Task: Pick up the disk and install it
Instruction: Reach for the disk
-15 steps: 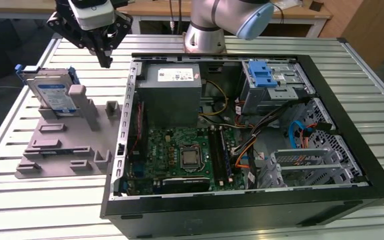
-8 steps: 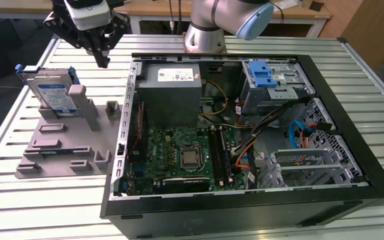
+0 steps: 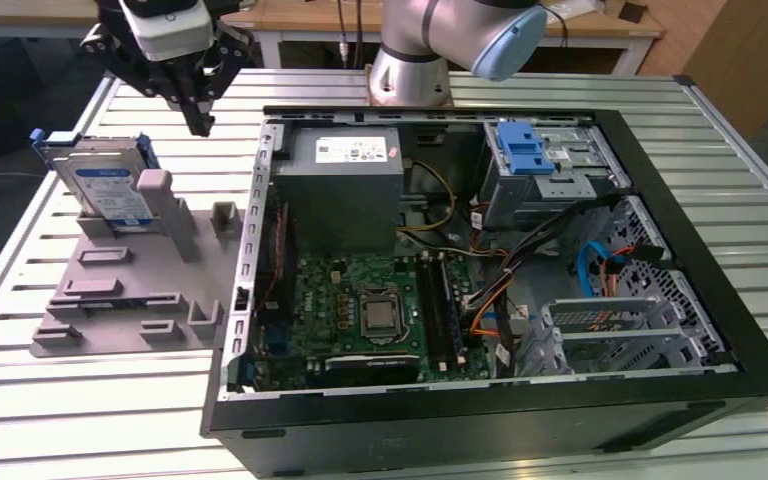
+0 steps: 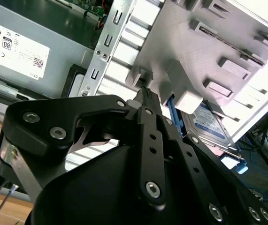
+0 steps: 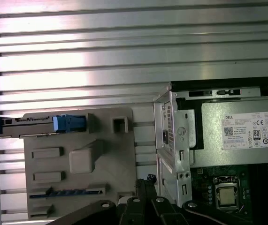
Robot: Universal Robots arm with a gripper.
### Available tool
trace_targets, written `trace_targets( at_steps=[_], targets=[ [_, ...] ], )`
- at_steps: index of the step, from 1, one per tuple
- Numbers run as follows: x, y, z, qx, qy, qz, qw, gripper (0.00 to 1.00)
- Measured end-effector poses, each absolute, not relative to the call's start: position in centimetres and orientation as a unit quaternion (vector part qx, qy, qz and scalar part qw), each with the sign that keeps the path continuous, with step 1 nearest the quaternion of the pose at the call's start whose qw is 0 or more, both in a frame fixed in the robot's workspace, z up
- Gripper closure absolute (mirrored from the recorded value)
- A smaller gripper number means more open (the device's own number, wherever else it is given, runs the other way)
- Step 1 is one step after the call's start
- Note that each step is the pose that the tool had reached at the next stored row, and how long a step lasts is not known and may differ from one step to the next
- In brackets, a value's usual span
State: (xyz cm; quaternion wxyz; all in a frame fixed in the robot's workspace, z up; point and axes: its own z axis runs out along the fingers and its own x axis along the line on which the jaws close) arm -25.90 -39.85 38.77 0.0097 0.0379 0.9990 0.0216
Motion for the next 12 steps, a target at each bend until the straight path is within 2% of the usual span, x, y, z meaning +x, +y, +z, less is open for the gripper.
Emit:
trace_targets(
  at_steps=[12],
  targets=[
    [-26.82, -39.84, 38.73, 0.038, 0.999, 0.022, 0.009, 0.89]
  ],
)
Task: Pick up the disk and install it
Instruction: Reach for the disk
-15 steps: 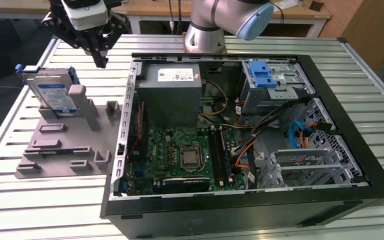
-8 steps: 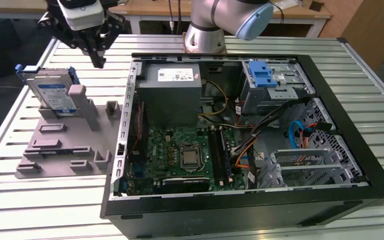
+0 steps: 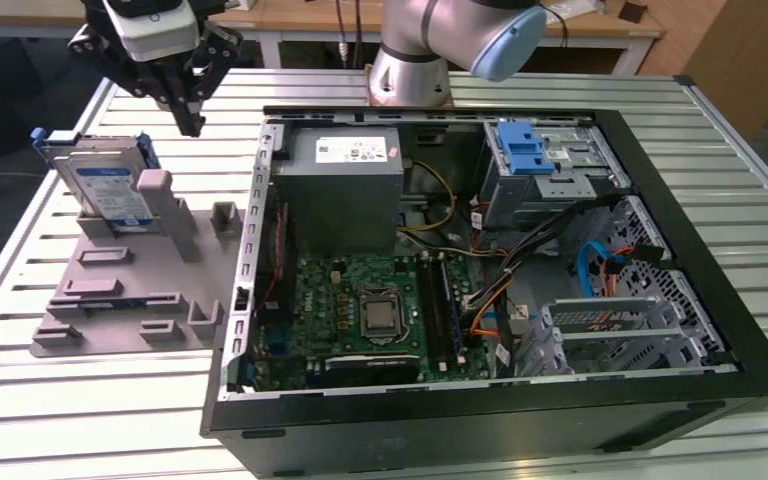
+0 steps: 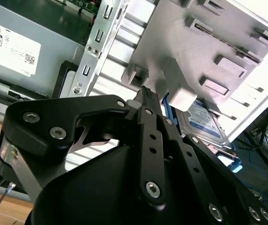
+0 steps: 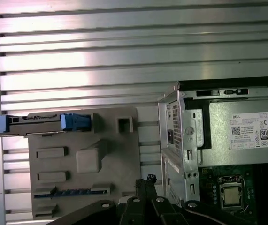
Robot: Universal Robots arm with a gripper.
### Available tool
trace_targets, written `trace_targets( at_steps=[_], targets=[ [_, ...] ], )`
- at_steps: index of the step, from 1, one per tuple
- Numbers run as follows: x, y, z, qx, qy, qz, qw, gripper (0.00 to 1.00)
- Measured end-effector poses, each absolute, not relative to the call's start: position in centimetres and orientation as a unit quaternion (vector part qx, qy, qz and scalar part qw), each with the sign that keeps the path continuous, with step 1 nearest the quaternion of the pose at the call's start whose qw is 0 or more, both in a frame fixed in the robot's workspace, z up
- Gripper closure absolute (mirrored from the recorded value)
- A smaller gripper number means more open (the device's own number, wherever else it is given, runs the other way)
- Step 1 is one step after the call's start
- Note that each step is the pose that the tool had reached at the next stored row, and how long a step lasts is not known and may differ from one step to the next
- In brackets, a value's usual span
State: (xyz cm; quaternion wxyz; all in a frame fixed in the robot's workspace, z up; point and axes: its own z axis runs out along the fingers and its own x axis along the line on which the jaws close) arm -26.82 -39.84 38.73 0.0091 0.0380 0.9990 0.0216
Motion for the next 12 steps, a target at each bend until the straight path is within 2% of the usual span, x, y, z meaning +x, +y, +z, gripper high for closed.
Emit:
trace_targets(
  at_steps=[12],
  targets=[
    [-29.0, -39.6, 38.7, 0.038, 0.999, 0.022, 0.007, 0.89]
  ],
)
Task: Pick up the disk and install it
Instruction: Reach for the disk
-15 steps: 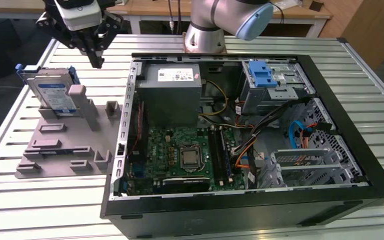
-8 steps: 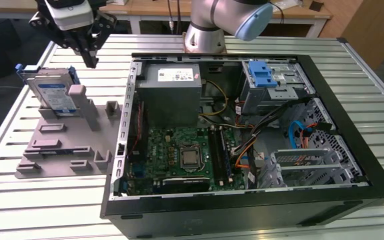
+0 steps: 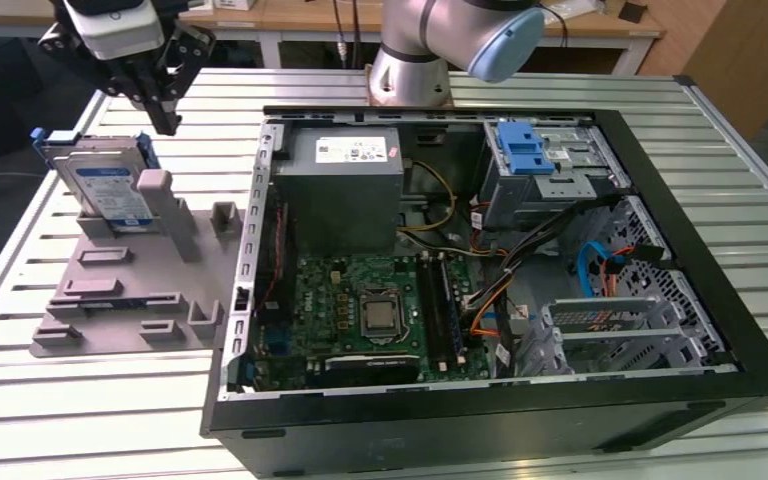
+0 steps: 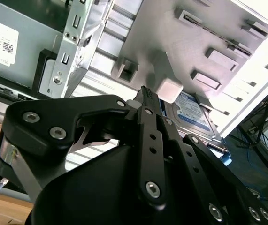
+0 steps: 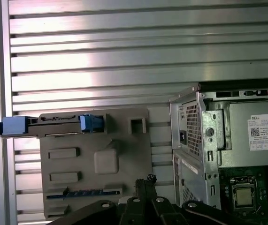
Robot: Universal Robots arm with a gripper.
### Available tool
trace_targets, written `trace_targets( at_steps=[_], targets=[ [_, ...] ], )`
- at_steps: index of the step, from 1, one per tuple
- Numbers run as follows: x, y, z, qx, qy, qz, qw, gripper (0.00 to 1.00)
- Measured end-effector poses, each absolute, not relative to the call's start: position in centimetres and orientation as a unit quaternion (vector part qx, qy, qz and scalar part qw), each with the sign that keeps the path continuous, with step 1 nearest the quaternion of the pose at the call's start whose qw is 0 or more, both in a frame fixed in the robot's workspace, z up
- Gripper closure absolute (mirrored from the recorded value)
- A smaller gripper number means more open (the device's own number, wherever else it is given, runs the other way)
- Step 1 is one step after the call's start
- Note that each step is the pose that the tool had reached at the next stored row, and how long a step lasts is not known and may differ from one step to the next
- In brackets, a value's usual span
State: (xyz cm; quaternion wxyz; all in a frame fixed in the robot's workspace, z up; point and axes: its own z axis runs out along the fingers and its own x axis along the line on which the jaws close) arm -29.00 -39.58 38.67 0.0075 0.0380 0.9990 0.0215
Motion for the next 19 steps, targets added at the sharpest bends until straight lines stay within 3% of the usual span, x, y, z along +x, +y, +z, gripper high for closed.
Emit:
trace_targets(
  at_steps=[19],
  targets=[
    [-31.0, -39.6, 38.6, 0.038, 0.999, 0.021, 0.005, 0.89]
  ],
)
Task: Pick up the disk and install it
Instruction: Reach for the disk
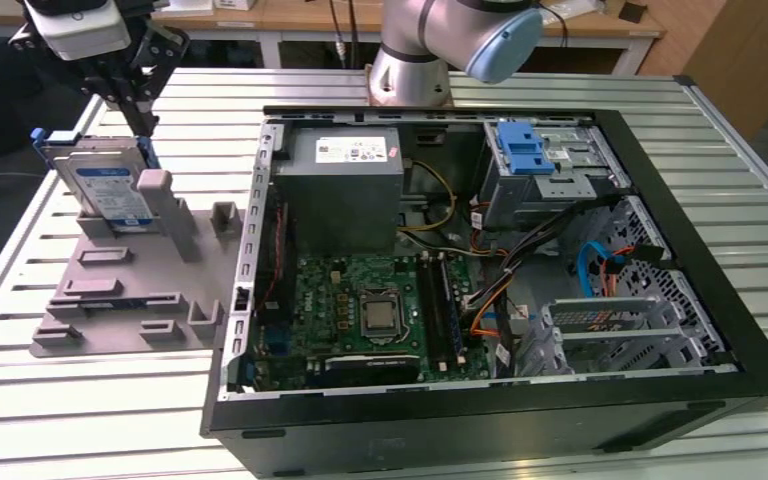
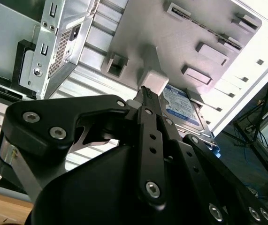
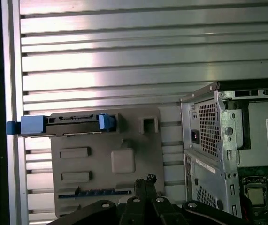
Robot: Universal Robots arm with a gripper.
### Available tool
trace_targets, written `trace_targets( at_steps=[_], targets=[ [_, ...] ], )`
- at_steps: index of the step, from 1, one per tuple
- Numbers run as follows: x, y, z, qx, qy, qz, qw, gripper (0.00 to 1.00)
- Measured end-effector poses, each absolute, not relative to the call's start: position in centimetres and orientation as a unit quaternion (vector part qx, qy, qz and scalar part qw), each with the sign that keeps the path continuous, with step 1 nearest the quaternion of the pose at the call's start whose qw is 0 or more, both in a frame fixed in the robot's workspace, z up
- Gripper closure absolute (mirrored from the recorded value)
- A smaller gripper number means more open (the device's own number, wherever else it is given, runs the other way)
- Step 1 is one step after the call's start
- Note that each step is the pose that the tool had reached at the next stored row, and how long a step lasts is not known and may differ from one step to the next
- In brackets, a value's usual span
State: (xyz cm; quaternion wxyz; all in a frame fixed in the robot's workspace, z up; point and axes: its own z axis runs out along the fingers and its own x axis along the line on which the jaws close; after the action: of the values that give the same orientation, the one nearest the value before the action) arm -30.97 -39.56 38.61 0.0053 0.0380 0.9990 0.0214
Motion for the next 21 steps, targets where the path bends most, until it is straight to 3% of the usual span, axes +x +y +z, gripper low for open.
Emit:
trace_targets(
  at_steps=[21],
  targets=[
    [-32.4, -39.6, 38.6, 0.038, 0.999, 0.021, 0.004, 0.89]
  ],
)
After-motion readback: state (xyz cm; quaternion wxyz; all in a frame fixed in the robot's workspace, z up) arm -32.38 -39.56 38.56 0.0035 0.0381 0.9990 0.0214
